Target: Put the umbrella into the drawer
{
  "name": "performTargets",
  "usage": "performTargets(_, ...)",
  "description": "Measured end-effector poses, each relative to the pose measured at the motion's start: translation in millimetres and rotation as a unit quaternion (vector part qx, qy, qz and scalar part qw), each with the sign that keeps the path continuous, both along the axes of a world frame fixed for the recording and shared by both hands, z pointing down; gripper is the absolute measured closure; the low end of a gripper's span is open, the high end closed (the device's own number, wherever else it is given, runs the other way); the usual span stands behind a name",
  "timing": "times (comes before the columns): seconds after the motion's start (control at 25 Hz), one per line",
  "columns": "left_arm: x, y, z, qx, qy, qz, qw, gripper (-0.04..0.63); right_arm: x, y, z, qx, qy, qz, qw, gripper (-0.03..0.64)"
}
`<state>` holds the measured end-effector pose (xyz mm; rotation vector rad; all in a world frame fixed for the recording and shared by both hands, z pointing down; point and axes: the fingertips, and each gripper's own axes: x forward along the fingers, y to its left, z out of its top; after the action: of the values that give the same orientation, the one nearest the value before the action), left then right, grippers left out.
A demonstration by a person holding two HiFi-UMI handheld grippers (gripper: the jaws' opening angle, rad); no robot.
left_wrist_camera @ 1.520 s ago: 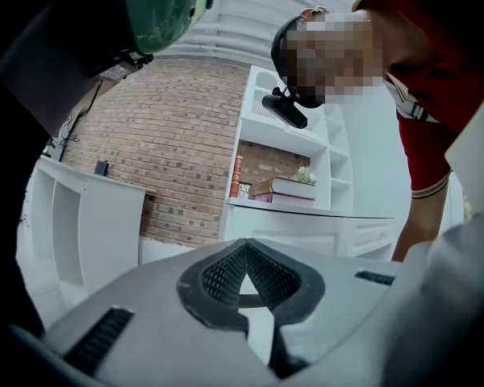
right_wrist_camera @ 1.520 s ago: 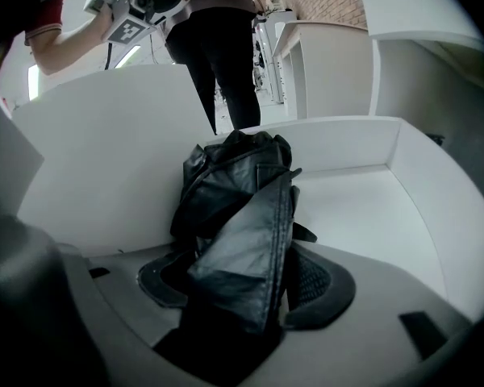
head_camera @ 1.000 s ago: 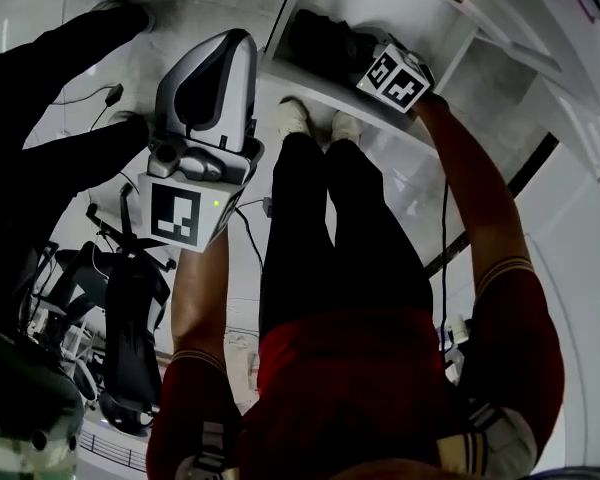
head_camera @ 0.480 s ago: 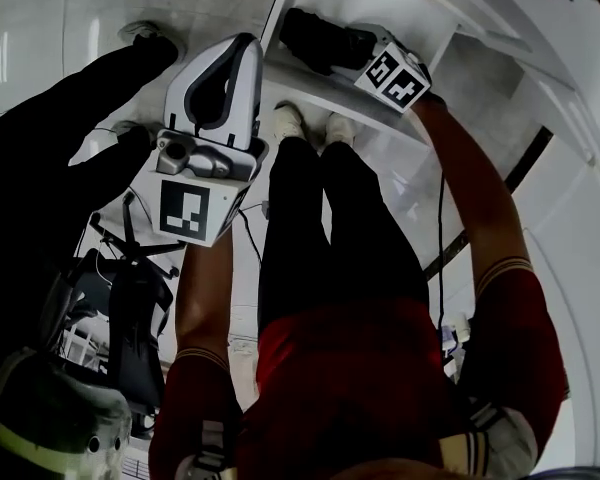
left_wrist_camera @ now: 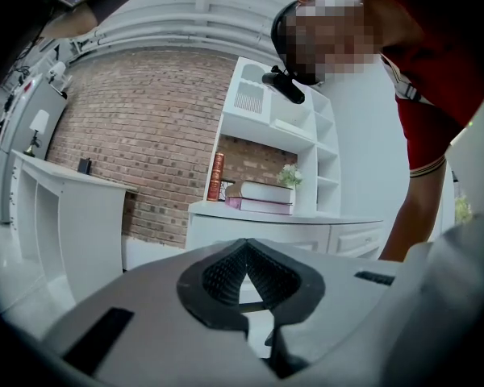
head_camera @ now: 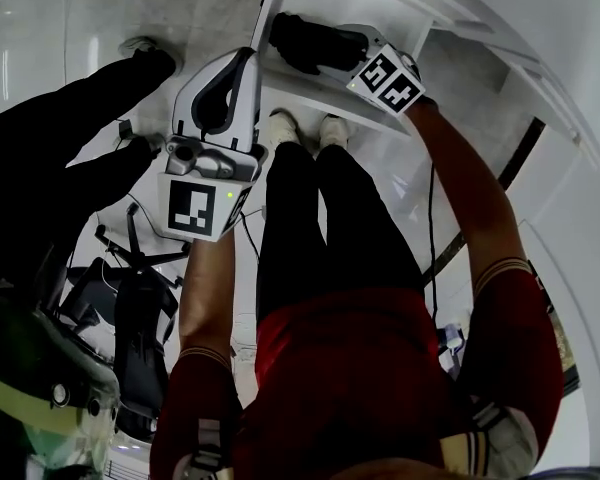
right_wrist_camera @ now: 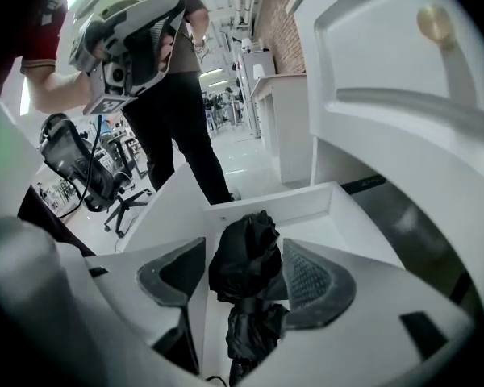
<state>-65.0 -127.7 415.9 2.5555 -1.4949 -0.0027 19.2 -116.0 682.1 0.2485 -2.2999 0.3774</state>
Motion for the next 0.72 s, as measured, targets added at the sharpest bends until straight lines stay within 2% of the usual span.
performTargets(0.24,5.1,3.5,-15.0,0.002,-0.017,0.004,0.9999,0.589,0.5,-6.3,-51.3,0.018,-0.043,0.033,0.998,0.409)
performTargets(0.36,5.6,4.2,-27.2,0.005,-0.016,0.003,0.9999,0.589,-1.5,-9.3,-87.2,0.04,-0.068,0.05,0.996,0.486)
performTargets(0.52,6.0,9.3,-49.7,0.003,-0.015,0.002,0.9999,0.589,-6.3,-9.9,-152.7,0.071,-0.118,0.084,0.987,0.567)
performTargets(0.72,15.4,21.3,-86.7,0.016,-0.007,0.007,0.9998,0.589,-8.7,-1.5,-236.0,0.096,-0.175,0.113,0.973,0.604)
